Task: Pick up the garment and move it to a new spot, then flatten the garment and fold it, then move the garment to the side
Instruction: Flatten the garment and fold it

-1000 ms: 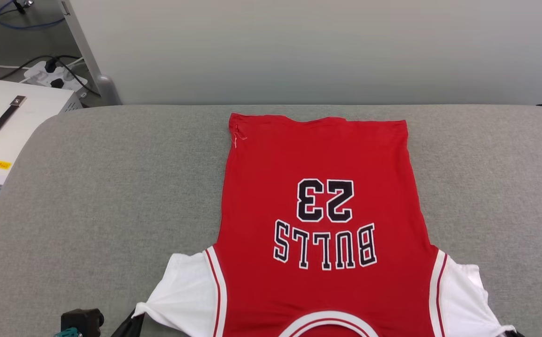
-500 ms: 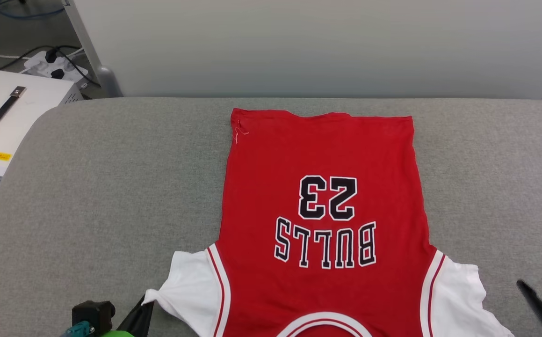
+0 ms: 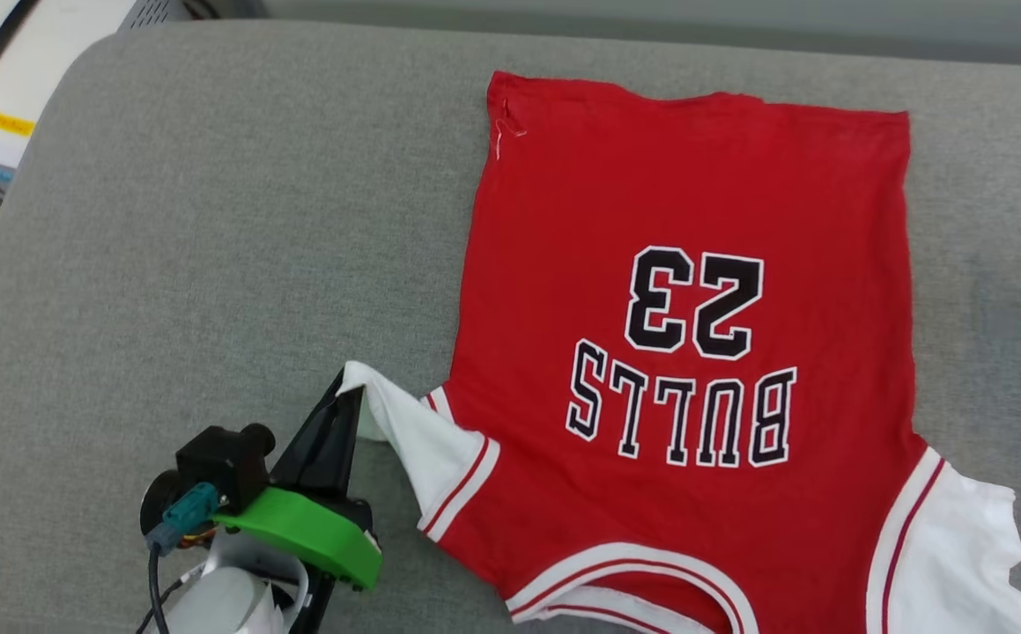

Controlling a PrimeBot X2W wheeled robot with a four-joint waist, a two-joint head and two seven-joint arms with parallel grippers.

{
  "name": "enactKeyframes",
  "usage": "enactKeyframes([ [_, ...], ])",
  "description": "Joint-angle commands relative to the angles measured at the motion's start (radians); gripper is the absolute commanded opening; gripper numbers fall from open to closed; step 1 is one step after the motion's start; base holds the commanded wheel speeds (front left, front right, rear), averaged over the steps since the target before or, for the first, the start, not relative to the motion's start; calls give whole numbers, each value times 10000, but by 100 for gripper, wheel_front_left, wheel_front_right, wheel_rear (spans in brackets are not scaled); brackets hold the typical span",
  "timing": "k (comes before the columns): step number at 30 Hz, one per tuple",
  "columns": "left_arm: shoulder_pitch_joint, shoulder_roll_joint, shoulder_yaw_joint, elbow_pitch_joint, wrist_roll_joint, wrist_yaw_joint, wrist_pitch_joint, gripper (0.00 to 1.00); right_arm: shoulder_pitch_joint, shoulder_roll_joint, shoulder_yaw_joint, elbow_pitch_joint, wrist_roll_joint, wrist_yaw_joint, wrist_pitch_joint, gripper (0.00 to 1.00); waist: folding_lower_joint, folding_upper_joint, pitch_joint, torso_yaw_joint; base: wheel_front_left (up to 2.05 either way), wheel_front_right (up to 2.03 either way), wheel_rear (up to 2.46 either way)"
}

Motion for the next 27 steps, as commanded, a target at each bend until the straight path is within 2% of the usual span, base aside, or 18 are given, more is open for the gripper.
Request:
enactKeyframes([
  [1,-283,-144,59,-123,237,-80,-59,0,-689,136,140,251,-31,-9,856,100,0,-1,1468,1000,0,0,0],
  [5,-638,-561,172,-357,589,-271,-59,0,-2514,667,295,1221,-511,-9,2996,100,0,-1,2259,1381,0,0,0],
  [10,-906,-1122,339,-582,948,-532,-59,0,-4084,1375,177,2430,-1483,-9,4278,100,0,-1,2978,1842,0,0,0],
  [17,-1074,-1776,592,-616,1435,-974,-59,0,-4666,2043,-69,3622,-2707,-9,4574,100,0,-1,3578,2241,0,0,0],
  [22,-1093,-2095,755,-560,1686,-1256,-59,0,-4017,2073,-116,4246,-3031,-9,4499,100,0,-1,3686,2349,0,0,0],
  [27,-1036,-2237,944,-396,1914,-1463,-59,0,-3358,2002,-166,4573,-2891,-9,4733,100,0,-1,3549,2331,0,0,0],
])
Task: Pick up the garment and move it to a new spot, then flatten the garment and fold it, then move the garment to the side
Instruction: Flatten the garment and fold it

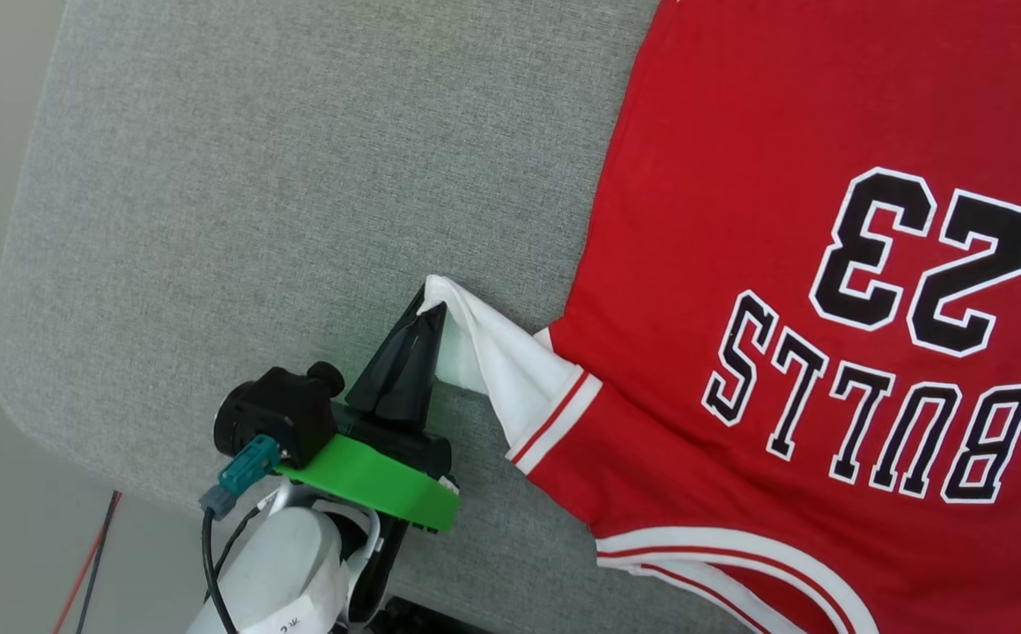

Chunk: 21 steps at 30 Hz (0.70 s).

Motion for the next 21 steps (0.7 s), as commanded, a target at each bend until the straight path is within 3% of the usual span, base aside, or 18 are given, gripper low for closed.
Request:
enactKeyframes([
  [1,-107,-75,81,36,135,-47,-59,0,873,214,171,456,67,-9,181,0,-1,0,-61,-15,0,0,0],
  [8,177,-95,352,356,303,-168,-59,0,637,177,353,-57,310,-9,-662,0,-1,0,-750,-317,0,0,0],
  [12,480,-51,502,583,303,-220,-59,0,741,-143,992,-524,779,-9,-1471,0,-1,0,-1486,-551,0,0,0],
  [21,1376,288,672,878,205,-143,-17,0,2573,-1783,2175,-2378,2646,-9,-2612,0,-1,0,-3169,-1207,0,0,0],
])
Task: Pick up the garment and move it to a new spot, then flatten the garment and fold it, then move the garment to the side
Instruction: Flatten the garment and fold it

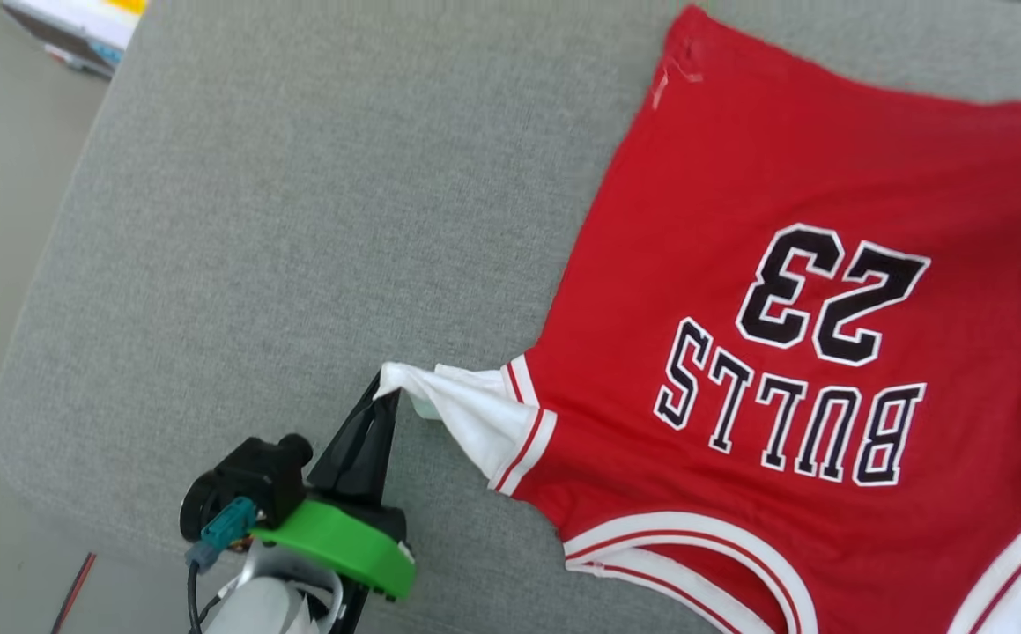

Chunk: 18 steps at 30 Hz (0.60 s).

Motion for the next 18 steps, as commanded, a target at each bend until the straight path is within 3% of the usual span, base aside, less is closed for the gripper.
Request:
enactKeyframes([
  [1,174,134,45,40,-89,76,-4,0,561,-238,0,-283,295,-7,-201,0,0,0,-1044,-612,0,0,0],
  [10,1051,567,237,37,-263,295,192,0,4762,-1265,-944,-2137,1050,-7,-1487,0,0,0,-2046,-1370,0,0,0],
  [18,1481,776,372,41,-391,429,227,0,8814,-543,-2718,-2893,926,-7,-2209,0,0,0,-2370,-1947,0,0,0],
])
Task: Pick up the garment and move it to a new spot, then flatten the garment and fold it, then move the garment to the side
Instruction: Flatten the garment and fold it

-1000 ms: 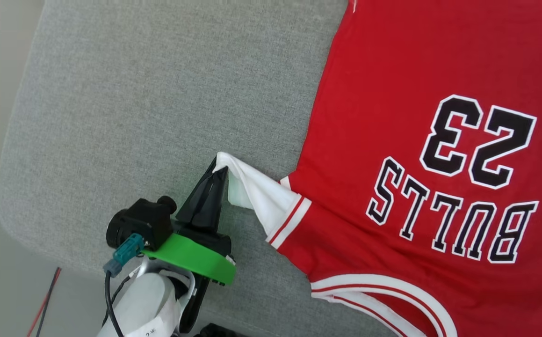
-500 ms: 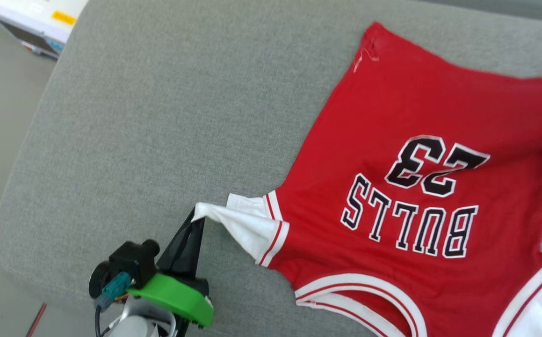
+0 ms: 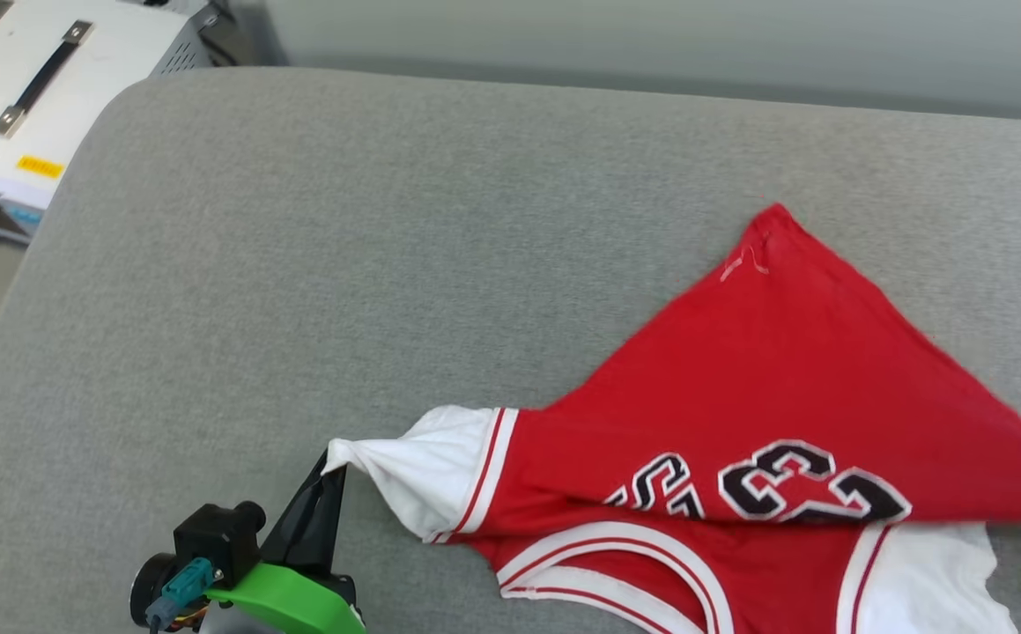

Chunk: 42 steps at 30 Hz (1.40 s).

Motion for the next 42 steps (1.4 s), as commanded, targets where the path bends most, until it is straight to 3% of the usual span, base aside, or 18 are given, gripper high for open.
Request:
enactKeyframes([
  [1,153,86,39,-12,-45,69,25,0,532,270,-263,-185,-78,-7,-87,0,1,0,-317,-391,0,0,0],
  [6,266,168,112,46,-101,124,6,0,2498,1639,-1199,-818,-438,-7,-104,0,1,0,-320,-640,0,0,0],
  [10,163,202,109,146,-123,105,-17,0,3530,2979,-1374,-480,-721,-7,112,0,1,0,-231,-717,0,0,0],
  [12,128,210,104,183,-127,97,-26,0,3512,3123,-1303,-393,-881,-7,55,6,1,0,-208,-740,0,0,0],
  [13,115,212,99,204,-131,91,-31,0,3409,3220,-1351,-399,-872,-7,-14,45,1,0,-210,-748,0,0,0],
  [14,109,214,94,222,-134,86,-35,0,3308,3263,-1400,-442,-860,-7,-65,100,1,0,-219,-751,0,0,0],
  [22,-36,200,4,285,-115,48,-65,0,1912,2494,-1803,-1758,-1142,-7,-461,100,1,0,-171,-567,0,0,0],
  [23,-190,173,-51,255,-67,33,-77,0,956,2064,-1694,-2312,-1190,-7,-392,100,1,0,-18,-417,0,0,0],
  [29,-710,87,-240,217,73,-103,-106,0,-1510,1173,-213,-2808,-1435,-7,656,100,1,0,530,17,0,0,0],
  [36,-1318,-147,-460,205,242,-224,-156,0,-4386,1117,1761,-1330,-1580,-7,2434,100,1,0,1110,509,0,0,0],
  [42,-1792,-439,-639,179,411,-343,-214,0,-6278,1553,3355,1165,-1675,-7,3079,100,1,0,1699,1042,0,0,0],
])
